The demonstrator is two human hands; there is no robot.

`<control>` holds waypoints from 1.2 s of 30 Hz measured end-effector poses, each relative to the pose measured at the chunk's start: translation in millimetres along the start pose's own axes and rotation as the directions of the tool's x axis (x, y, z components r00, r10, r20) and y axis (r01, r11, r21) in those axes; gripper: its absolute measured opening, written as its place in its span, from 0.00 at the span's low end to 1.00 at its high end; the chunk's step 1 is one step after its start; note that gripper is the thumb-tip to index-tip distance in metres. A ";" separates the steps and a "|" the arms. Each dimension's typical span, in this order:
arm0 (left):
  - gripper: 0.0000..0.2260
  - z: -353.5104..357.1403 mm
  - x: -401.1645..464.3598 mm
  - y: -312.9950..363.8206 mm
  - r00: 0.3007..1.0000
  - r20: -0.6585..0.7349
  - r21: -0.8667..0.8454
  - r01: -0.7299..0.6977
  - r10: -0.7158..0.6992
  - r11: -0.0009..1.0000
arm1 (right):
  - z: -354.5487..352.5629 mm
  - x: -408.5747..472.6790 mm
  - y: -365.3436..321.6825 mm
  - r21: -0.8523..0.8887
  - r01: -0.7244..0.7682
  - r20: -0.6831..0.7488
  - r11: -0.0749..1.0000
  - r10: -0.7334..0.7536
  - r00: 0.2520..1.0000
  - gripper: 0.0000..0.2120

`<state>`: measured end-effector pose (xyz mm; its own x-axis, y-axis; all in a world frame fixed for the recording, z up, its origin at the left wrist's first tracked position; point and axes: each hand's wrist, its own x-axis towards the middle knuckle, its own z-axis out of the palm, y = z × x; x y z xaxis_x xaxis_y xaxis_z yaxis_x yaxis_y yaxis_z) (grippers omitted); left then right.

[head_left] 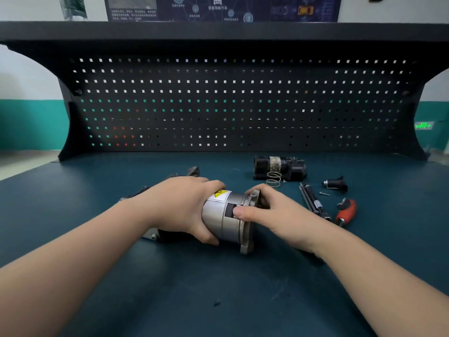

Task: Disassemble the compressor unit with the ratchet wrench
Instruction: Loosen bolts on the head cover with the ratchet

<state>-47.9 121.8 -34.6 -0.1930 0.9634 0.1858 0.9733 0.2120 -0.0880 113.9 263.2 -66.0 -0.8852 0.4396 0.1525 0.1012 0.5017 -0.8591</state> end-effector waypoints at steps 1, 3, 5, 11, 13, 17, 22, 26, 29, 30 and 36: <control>0.36 -0.9 -0.5 -1.5 1.000 0.007 -0.009 -0.001 0.001 1.000 | 0.6 0.9 0.1 0.009 0.007 -0.004 1.000 -0.007 1.000 0.19; 0.36 -2.1 -0.6 -3.5 1.000 0.014 -0.017 -0.008 0.009 1.000 | 2.1 2.3 -0.4 0.030 0.016 -0.008 0.999 -0.016 1.000 0.18; 0.36 -3.0 -0.3 -5.0 1.000 0.015 -0.023 -0.017 0.017 1.000 | 2.6 2.3 -0.5 0.034 0.020 -0.008 0.999 -0.020 1.000 0.17; 0.35 -4.1 2.0 -9.3 0.999 0.018 -0.041 -0.039 0.039 0.998 | 2.6 1.6 -2.9 0.012 0.033 0.001 0.999 -0.033 0.999 0.19; 0.35 -3.2 1.8 -9.7 0.999 0.014 -0.035 -0.037 0.038 0.999 | 2.8 0.8 -2.5 0.000 0.038 -0.019 0.999 -0.038 0.999 0.23; 0.36 -1.6 2.7 -9.2 1.000 0.008 -0.026 -0.014 0.014 1.000 | 4.9 -3.2 0.5 -0.116 0.067 -0.012 0.991 -0.069 0.998 0.54; 0.35 -3.3 7.1 -10.0 1.000 0.019 -0.027 0.008 -0.008 1.000 | 25.1 -2.5 6.3 -0.382 0.072 0.010 0.921 -0.074 0.997 0.68; 0.33 -6.6 11.3 -11.1 0.999 0.049 -0.057 0.012 -0.009 0.998 | 33.9 3.7 13.0 -0.318 0.059 -0.057 0.946 -0.081 0.995 0.64; 0.33 -8.6 13.7 -11.9 0.998 0.063 -0.079 0.023 -0.018 0.997 | 32.8 6.9 14.6 -0.324 0.068 -0.052 0.944 -0.090 0.995 0.58; 0.33 -8.9 14.2 -12.1 0.998 0.064 -0.084 0.024 -0.019 0.996 | 30.9 7.5 14.3 -0.333 0.076 -0.042 0.940 -0.095 0.995 0.57; 0.33 -9.7 15.0 -12.2 0.999 0.053 -0.081 0.013 -0.009 0.997 | 19.1 10.6 10.1 -0.394 0.101 0.035 0.914 -0.094 0.995 0.53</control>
<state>-61.5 132.2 -21.2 -0.2080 0.9688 0.1344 0.9775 0.2107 -0.0058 96.8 258.6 -82.4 -0.9061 0.3640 0.2157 0.1823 0.7960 -0.5772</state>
